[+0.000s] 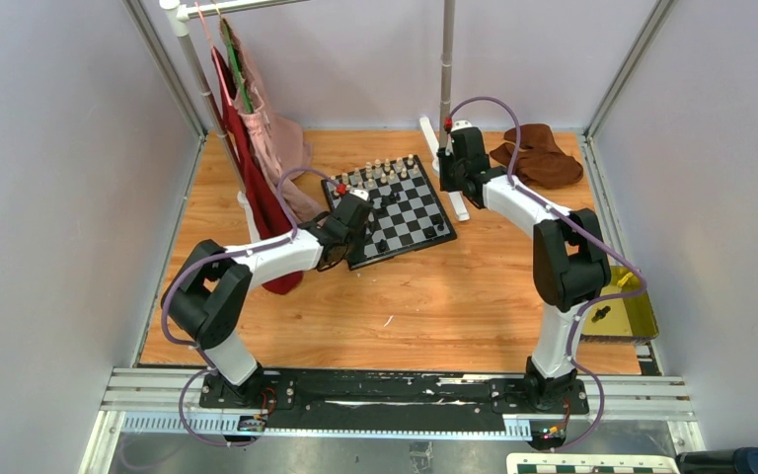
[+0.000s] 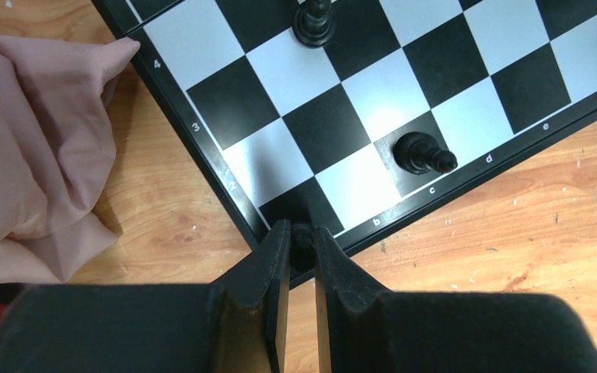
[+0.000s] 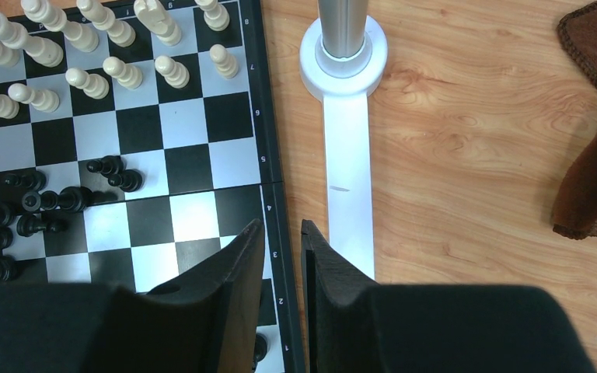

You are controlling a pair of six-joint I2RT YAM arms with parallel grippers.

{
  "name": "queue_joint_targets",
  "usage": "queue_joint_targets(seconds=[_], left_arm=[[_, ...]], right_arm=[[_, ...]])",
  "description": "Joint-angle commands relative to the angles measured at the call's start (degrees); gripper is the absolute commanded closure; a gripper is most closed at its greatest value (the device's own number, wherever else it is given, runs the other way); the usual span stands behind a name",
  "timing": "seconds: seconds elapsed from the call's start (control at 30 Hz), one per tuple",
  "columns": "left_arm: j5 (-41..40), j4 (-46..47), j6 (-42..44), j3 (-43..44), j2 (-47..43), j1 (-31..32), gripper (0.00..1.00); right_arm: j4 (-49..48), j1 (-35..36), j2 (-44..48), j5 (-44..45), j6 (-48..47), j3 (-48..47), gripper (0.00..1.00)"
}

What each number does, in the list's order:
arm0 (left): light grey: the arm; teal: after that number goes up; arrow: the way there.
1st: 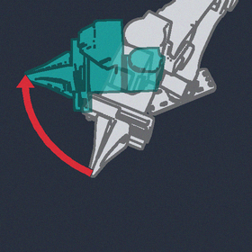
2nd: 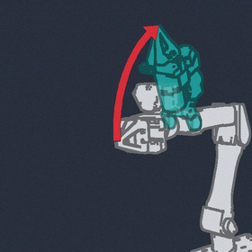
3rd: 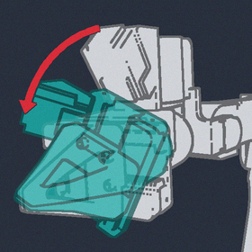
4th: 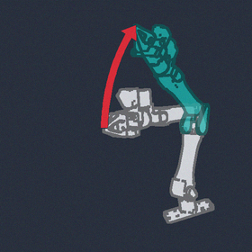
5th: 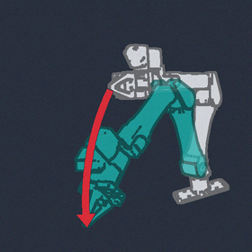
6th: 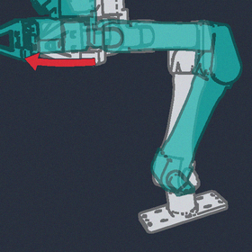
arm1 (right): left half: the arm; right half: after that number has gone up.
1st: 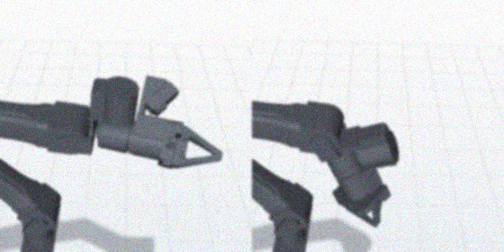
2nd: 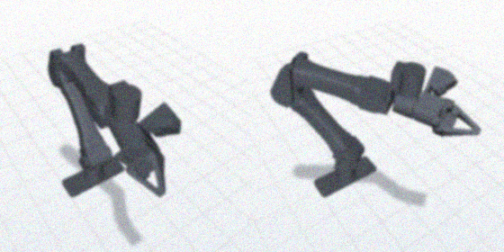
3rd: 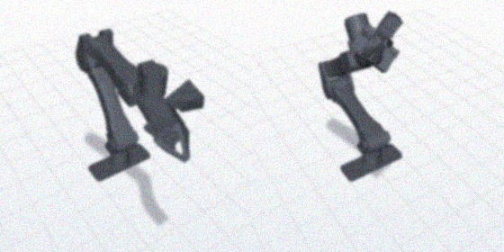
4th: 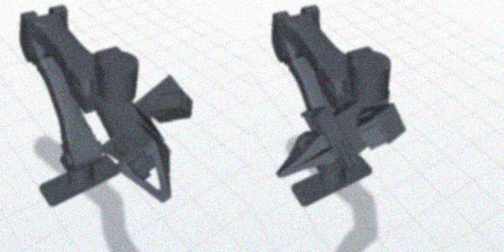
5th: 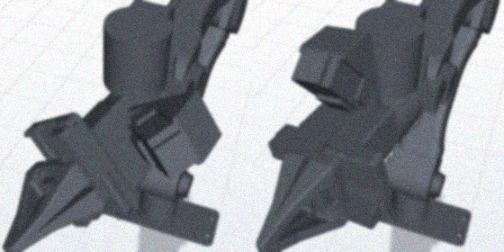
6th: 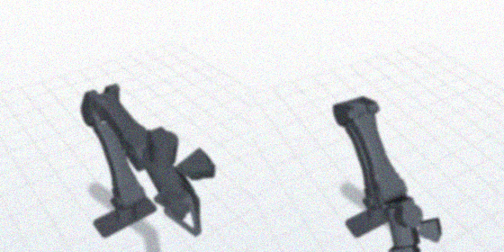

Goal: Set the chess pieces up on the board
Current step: Place the chess piece on the chessboard.

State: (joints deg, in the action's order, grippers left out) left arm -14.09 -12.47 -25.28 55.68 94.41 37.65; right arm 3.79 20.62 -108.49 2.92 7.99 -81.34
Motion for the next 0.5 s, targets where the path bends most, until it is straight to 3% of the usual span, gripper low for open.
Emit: queue_joint_targets(seconds=[0.0,0.47], left_arm=[[0.5,0.7,0.5,2.6,1.7,0.4,1.00],[-0.2,-0.1,0.1,2.9,2.8,0.7,0.98]], right_arm=[[-0.6,0.6,0.4,-0.6,0.6,0.0,0.72],[-0.7,0.3,-0.5,-0.7,0.6,-0.5,0.72]])
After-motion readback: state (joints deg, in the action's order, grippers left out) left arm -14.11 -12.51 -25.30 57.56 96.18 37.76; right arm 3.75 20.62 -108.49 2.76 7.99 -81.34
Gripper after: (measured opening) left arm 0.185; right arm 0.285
